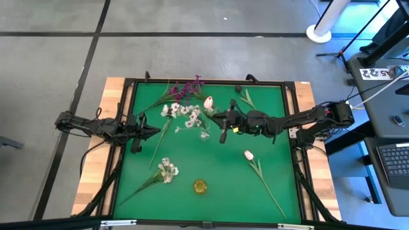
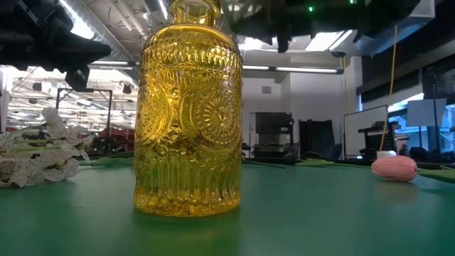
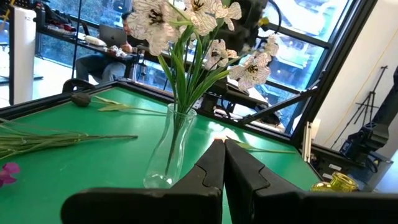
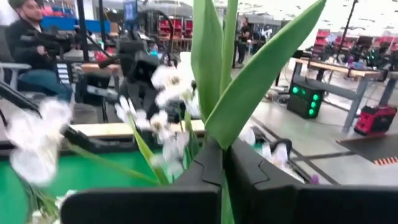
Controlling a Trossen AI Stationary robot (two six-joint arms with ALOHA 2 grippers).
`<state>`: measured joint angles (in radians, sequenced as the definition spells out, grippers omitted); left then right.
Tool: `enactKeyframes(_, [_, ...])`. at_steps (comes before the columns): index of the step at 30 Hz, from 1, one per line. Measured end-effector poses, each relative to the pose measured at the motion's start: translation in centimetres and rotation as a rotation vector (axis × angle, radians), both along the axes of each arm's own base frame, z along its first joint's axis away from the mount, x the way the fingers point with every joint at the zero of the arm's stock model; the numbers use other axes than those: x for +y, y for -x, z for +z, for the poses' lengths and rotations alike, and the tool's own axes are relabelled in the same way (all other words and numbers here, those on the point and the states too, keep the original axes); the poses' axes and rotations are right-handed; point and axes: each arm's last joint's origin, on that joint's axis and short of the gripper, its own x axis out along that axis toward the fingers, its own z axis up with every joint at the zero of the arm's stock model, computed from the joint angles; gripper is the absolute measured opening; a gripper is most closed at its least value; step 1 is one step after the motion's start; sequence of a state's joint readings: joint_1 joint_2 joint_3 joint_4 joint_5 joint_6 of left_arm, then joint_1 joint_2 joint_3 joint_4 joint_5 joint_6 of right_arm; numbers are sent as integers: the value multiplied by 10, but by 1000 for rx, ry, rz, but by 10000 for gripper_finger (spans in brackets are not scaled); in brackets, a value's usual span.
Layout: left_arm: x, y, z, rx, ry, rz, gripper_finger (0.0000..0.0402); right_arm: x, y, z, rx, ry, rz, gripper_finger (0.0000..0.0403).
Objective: Sort flowers into vase by color
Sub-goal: Put the pink tulip flower into the transparent vase, then put the middle left black tulip flower into the yellow crystal vase
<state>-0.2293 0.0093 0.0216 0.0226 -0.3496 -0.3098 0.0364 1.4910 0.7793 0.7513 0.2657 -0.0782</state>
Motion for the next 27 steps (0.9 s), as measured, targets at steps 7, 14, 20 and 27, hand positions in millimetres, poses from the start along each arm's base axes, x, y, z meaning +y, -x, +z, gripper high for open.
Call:
enactKeyframes(7, [1, 0, 0, 0, -2, 17, 0, 1, 2, -6, 19, -23, 9, 77])
enactKeyframes(14, [1, 0, 0, -3, 21, 28, 0, 1, 2, -13, 91, -21, 16, 214])
enactKeyframes(20, [2, 3, 11, -2, 23, 53, 0, 1, 10, 1, 161, -41, 16, 303])
enactKeyframes(27, [5, 12, 36, 83, 6, 80, 50, 11, 24, 25, 251, -53, 30, 339])
